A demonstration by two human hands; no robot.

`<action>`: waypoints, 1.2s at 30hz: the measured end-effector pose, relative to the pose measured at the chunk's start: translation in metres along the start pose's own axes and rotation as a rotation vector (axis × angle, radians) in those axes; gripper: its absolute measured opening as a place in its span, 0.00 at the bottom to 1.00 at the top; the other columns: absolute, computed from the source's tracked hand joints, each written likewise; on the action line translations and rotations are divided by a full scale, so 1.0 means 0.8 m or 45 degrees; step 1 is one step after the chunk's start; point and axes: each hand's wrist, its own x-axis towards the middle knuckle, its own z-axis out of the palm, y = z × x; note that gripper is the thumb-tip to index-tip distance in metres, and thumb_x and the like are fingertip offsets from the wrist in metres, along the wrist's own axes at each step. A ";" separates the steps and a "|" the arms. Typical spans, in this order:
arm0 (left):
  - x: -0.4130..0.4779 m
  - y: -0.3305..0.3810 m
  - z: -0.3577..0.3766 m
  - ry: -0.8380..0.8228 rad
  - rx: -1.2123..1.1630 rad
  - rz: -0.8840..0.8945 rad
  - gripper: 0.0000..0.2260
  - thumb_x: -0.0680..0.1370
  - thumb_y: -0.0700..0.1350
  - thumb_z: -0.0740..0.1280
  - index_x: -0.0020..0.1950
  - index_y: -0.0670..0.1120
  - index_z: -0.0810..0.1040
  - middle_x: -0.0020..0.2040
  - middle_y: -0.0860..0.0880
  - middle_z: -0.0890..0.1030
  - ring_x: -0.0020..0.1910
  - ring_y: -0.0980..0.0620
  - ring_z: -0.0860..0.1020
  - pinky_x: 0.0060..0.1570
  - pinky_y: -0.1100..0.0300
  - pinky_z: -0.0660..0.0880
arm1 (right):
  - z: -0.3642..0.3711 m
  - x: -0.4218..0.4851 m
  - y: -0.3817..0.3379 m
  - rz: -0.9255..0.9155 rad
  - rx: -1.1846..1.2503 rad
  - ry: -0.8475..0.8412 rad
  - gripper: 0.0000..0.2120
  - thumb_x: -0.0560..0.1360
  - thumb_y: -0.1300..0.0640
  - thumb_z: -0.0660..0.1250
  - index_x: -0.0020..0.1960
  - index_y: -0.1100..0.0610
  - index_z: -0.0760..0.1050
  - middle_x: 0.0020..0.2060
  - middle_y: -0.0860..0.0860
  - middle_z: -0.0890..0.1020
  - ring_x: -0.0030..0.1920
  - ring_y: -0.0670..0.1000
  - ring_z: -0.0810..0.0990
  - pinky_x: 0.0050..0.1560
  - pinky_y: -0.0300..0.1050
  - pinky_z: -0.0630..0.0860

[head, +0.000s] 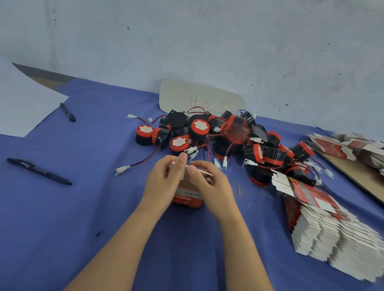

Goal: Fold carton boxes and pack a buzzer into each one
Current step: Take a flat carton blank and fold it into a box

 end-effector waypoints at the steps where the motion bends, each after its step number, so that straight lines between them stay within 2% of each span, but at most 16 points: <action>1: -0.001 0.002 0.000 0.008 0.031 0.023 0.20 0.72 0.65 0.56 0.43 0.51 0.77 0.40 0.53 0.80 0.40 0.60 0.77 0.38 0.68 0.73 | 0.001 -0.001 -0.002 0.004 0.024 0.003 0.08 0.75 0.44 0.67 0.51 0.45 0.77 0.44 0.44 0.83 0.43 0.42 0.81 0.40 0.36 0.78; 6: 0.000 0.003 0.008 0.138 0.125 0.107 0.15 0.78 0.59 0.59 0.38 0.50 0.72 0.35 0.53 0.76 0.35 0.58 0.74 0.32 0.71 0.69 | 0.008 0.000 -0.007 0.039 0.166 0.073 0.09 0.75 0.47 0.69 0.49 0.52 0.75 0.41 0.45 0.82 0.37 0.40 0.79 0.34 0.33 0.74; 11: 0.005 -0.005 0.009 0.202 0.205 0.058 0.15 0.81 0.53 0.60 0.38 0.46 0.70 0.34 0.51 0.74 0.34 0.55 0.72 0.29 0.72 0.68 | 0.011 -0.002 -0.007 0.116 0.232 0.077 0.06 0.78 0.55 0.66 0.49 0.58 0.75 0.44 0.57 0.83 0.42 0.51 0.81 0.43 0.52 0.79; 13: 0.007 -0.005 0.007 0.197 0.176 0.015 0.16 0.81 0.53 0.60 0.37 0.45 0.70 0.34 0.50 0.74 0.34 0.54 0.72 0.28 0.70 0.68 | 0.011 -0.003 -0.008 0.110 0.244 0.068 0.07 0.78 0.56 0.65 0.49 0.60 0.75 0.43 0.57 0.83 0.42 0.52 0.81 0.42 0.51 0.79; 17: 0.006 -0.003 0.009 0.186 0.014 -0.082 0.07 0.79 0.54 0.63 0.43 0.54 0.70 0.40 0.54 0.79 0.38 0.57 0.78 0.30 0.71 0.72 | 0.016 -0.001 -0.007 0.114 0.285 0.162 0.01 0.78 0.57 0.65 0.48 0.53 0.74 0.40 0.55 0.82 0.39 0.52 0.81 0.37 0.46 0.77; 19: 0.005 -0.006 0.011 0.103 0.048 -0.155 0.04 0.79 0.53 0.64 0.47 0.56 0.70 0.44 0.55 0.79 0.41 0.58 0.78 0.34 0.66 0.73 | 0.014 0.002 -0.002 0.137 0.299 0.315 0.09 0.79 0.60 0.63 0.54 0.46 0.73 0.37 0.55 0.80 0.34 0.50 0.77 0.35 0.45 0.74; 21: 0.004 -0.010 0.013 0.006 0.173 -0.236 0.05 0.81 0.53 0.61 0.50 0.52 0.71 0.46 0.53 0.78 0.43 0.58 0.76 0.37 0.63 0.72 | 0.010 0.004 0.001 0.113 0.193 0.411 0.14 0.79 0.62 0.61 0.56 0.43 0.72 0.38 0.52 0.79 0.34 0.48 0.74 0.34 0.40 0.71; 24: 0.004 -0.012 0.014 0.016 0.229 -0.255 0.05 0.82 0.48 0.57 0.54 0.50 0.71 0.49 0.51 0.77 0.42 0.58 0.74 0.35 0.63 0.70 | 0.007 0.004 0.003 0.088 -0.114 0.360 0.12 0.79 0.59 0.60 0.51 0.45 0.78 0.47 0.46 0.79 0.43 0.42 0.77 0.38 0.33 0.71; 26: 0.003 -0.011 0.014 0.064 0.262 -0.246 0.10 0.81 0.42 0.57 0.62 0.50 0.69 0.57 0.51 0.74 0.42 0.58 0.73 0.35 0.66 0.69 | 0.005 0.005 0.002 0.159 -0.347 0.235 0.10 0.79 0.52 0.62 0.46 0.52 0.82 0.49 0.43 0.76 0.54 0.40 0.74 0.46 0.36 0.69; 27: 0.003 -0.012 0.014 0.066 0.293 -0.245 0.14 0.81 0.40 0.57 0.66 0.49 0.68 0.61 0.52 0.70 0.42 0.60 0.72 0.35 0.70 0.68 | 0.004 0.005 0.004 0.209 -0.438 0.155 0.15 0.78 0.48 0.62 0.38 0.54 0.80 0.46 0.43 0.74 0.54 0.39 0.71 0.47 0.40 0.67; 28: 0.002 -0.012 0.014 0.059 0.332 -0.245 0.16 0.81 0.39 0.58 0.68 0.49 0.68 0.64 0.52 0.67 0.41 0.63 0.71 0.34 0.73 0.68 | 0.004 0.005 0.005 0.266 -0.509 0.096 0.22 0.78 0.43 0.62 0.30 0.55 0.73 0.40 0.46 0.72 0.48 0.40 0.72 0.43 0.42 0.66; 30: 0.001 -0.011 0.014 0.014 0.427 -0.258 0.13 0.81 0.39 0.58 0.64 0.47 0.73 0.68 0.50 0.66 0.38 0.63 0.70 0.35 0.74 0.67 | 0.004 0.006 0.007 0.341 -0.636 0.064 0.27 0.77 0.40 0.60 0.26 0.55 0.60 0.26 0.48 0.66 0.30 0.47 0.67 0.32 0.43 0.62; 31: 0.001 -0.010 0.014 -0.017 0.475 -0.263 0.12 0.81 0.39 0.57 0.61 0.47 0.75 0.68 0.49 0.68 0.39 0.60 0.71 0.39 0.71 0.68 | 0.005 0.006 0.008 0.352 -0.687 0.055 0.26 0.78 0.42 0.60 0.27 0.55 0.59 0.24 0.49 0.64 0.28 0.49 0.63 0.31 0.43 0.60; 33: -0.001 -0.008 0.013 -0.038 0.537 -0.260 0.11 0.80 0.39 0.58 0.59 0.47 0.76 0.66 0.48 0.70 0.42 0.56 0.72 0.44 0.62 0.69 | 0.006 0.004 0.007 0.319 -0.708 0.045 0.18 0.78 0.47 0.60 0.34 0.55 0.71 0.31 0.49 0.72 0.33 0.50 0.69 0.35 0.43 0.64; 34: -0.002 -0.007 0.013 -0.023 0.546 -0.256 0.12 0.80 0.38 0.58 0.61 0.47 0.75 0.67 0.48 0.69 0.43 0.56 0.71 0.45 0.61 0.68 | 0.006 0.004 0.005 0.310 -0.681 0.049 0.12 0.78 0.48 0.59 0.47 0.55 0.77 0.43 0.51 0.77 0.42 0.51 0.75 0.40 0.43 0.67; 36: -0.003 -0.003 0.014 0.041 0.535 -0.235 0.14 0.79 0.38 0.59 0.65 0.47 0.71 0.67 0.49 0.67 0.46 0.56 0.69 0.46 0.61 0.66 | 0.007 0.002 0.004 0.312 -0.625 0.114 0.19 0.78 0.48 0.60 0.67 0.53 0.70 0.60 0.53 0.74 0.57 0.53 0.74 0.49 0.44 0.69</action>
